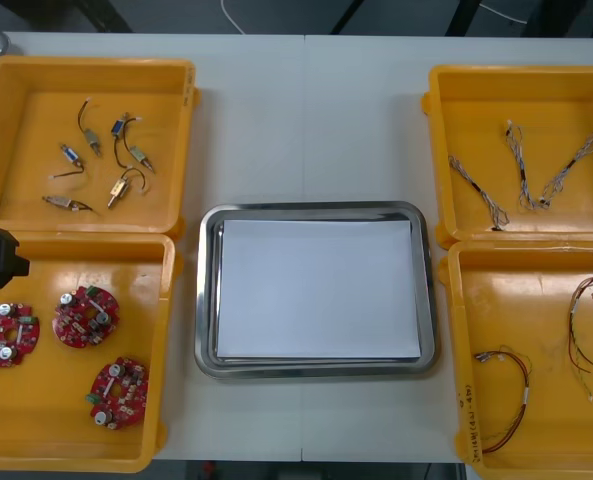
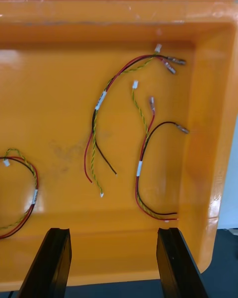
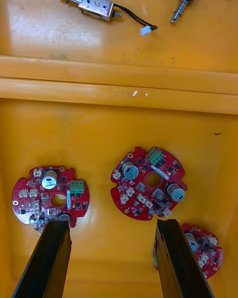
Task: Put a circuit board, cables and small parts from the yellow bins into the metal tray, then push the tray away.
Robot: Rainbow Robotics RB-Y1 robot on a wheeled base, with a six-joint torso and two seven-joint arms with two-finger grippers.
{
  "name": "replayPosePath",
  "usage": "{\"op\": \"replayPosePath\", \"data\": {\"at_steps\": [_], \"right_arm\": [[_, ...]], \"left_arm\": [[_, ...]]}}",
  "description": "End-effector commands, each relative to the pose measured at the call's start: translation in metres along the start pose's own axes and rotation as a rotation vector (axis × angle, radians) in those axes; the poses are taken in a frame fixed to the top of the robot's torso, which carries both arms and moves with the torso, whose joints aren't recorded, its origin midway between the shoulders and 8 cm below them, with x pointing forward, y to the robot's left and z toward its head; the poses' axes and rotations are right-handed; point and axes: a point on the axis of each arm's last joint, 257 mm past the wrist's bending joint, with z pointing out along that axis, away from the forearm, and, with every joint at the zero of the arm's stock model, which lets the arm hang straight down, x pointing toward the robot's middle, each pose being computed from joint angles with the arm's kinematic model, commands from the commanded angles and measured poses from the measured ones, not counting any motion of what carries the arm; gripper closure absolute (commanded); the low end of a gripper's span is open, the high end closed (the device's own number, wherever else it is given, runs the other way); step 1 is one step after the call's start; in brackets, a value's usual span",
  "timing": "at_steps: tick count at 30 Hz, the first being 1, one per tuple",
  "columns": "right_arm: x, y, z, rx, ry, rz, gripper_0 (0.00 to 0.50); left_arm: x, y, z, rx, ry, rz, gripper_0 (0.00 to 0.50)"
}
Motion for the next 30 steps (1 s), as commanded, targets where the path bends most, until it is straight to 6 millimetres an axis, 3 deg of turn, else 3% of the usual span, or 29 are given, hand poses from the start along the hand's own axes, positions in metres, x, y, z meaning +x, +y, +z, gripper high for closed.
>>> {"op": "replayPosePath", "data": {"at_steps": [1, 6, 13, 19, 30], "right_arm": [[0.026, -0.012, -0.009, -0.001, 0.026, 0.080, 0.000], [0.037, -0.022, -0.009, 0.015, 0.032, 0.094, 0.000], [0.035, -0.030, -0.007, 0.034, -0.002, 0.097, 0.000], [0.032, -0.032, 0.004, 0.045, -0.051, 0.094, 0.000], [0.039, -0.025, 0.041, 0.007, -0.062, 0.124, 0.000]], "left_arm": [[0.012, 0.012, 0.003, -0.043, 0.022, -0.113, 0.000], [0.020, 0.017, 0.006, -0.054, 0.034, -0.202, 0.000], [0.034, 0.022, 0.014, -0.075, 0.052, -0.304, 0.000], [0.053, 0.030, 0.024, -0.112, 0.076, -0.382, 0.000], [0.093, 0.035, 0.038, -0.149, 0.144, -0.455, 0.000]]}}
